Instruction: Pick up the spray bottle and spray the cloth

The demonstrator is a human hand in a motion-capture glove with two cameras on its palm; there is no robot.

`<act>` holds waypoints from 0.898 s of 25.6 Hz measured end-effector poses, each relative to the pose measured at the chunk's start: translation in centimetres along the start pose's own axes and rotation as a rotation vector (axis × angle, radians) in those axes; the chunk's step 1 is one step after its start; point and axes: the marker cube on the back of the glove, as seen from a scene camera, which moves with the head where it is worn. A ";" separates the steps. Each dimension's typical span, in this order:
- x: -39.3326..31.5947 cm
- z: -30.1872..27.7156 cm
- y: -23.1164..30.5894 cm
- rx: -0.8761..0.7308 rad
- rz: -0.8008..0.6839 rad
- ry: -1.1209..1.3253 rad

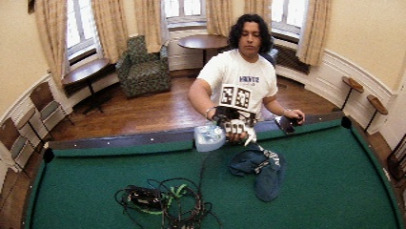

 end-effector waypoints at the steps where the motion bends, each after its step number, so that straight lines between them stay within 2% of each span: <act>1: -1.1 0.1 -0.1 -0.008 -0.041 0.031; 11: -10.5 2.6 0.0 -0.103 -0.308 0.172; 18: -11.6 3.5 0.2 -0.141 -0.340 0.178; 23: -11.7 0.6 -1.9 -0.095 -0.361 0.067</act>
